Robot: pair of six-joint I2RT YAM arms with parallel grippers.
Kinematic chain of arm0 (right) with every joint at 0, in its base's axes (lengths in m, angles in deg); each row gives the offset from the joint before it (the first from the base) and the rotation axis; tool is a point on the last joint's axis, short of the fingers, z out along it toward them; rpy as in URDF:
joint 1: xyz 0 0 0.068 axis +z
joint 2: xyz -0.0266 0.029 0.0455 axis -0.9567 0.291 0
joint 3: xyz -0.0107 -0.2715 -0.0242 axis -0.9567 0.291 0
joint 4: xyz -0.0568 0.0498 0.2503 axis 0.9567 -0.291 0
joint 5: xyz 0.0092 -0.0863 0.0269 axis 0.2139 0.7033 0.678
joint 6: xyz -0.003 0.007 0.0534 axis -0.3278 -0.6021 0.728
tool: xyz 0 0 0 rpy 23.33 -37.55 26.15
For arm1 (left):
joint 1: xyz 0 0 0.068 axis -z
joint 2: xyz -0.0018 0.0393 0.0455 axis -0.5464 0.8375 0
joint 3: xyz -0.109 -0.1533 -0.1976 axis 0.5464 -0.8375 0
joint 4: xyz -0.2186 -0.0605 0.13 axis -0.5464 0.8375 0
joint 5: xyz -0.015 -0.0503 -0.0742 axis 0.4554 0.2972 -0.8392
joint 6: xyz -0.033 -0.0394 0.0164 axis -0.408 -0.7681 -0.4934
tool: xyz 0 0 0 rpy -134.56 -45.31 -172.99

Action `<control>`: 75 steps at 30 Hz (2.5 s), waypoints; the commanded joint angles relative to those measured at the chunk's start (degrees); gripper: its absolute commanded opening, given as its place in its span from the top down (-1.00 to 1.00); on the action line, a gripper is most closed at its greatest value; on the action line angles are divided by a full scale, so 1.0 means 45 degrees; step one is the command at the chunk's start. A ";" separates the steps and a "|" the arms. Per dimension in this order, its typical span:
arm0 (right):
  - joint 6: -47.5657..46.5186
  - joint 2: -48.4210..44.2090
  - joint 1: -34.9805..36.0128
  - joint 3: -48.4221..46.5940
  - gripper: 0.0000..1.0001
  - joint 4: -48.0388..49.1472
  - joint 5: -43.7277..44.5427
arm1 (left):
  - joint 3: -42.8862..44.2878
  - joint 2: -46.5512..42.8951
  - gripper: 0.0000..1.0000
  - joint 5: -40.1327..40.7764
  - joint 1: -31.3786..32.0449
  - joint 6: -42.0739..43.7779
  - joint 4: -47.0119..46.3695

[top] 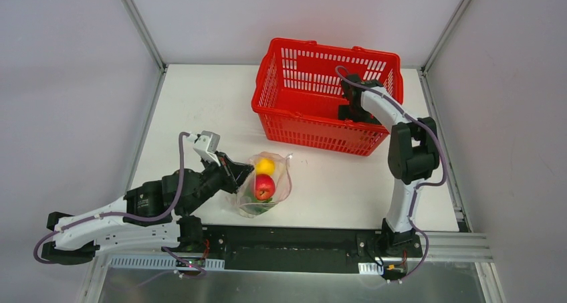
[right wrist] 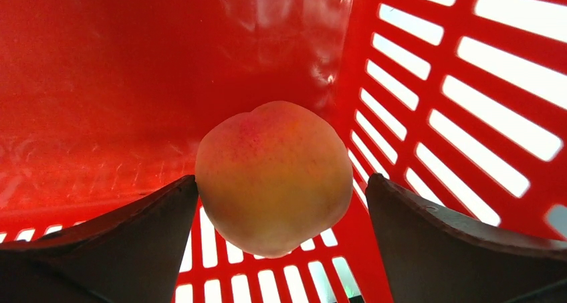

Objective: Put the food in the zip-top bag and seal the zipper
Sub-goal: Pick up the fake fruit from the bin, then place the fake fruit in the zipper food storage bag.

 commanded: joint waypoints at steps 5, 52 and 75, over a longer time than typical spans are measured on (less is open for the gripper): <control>-0.0017 0.0354 -0.0072 0.0332 -0.97 0.0624 -0.0625 | -0.0051 0.0016 1.00 0.0135 -0.0085 0.0046 -0.0205; 0.0930 -0.5752 -0.0047 0.2285 -0.58 0.5738 -0.3410 | 0.0815 0.1871 1.00 0.0141 -0.0082 0.0069 -0.0583; 0.3651 -1.2170 0.0040 0.5628 -0.50 0.9665 -1.1614 | 0.1851 0.3363 1.00 0.0216 -0.0095 0.0644 -0.0639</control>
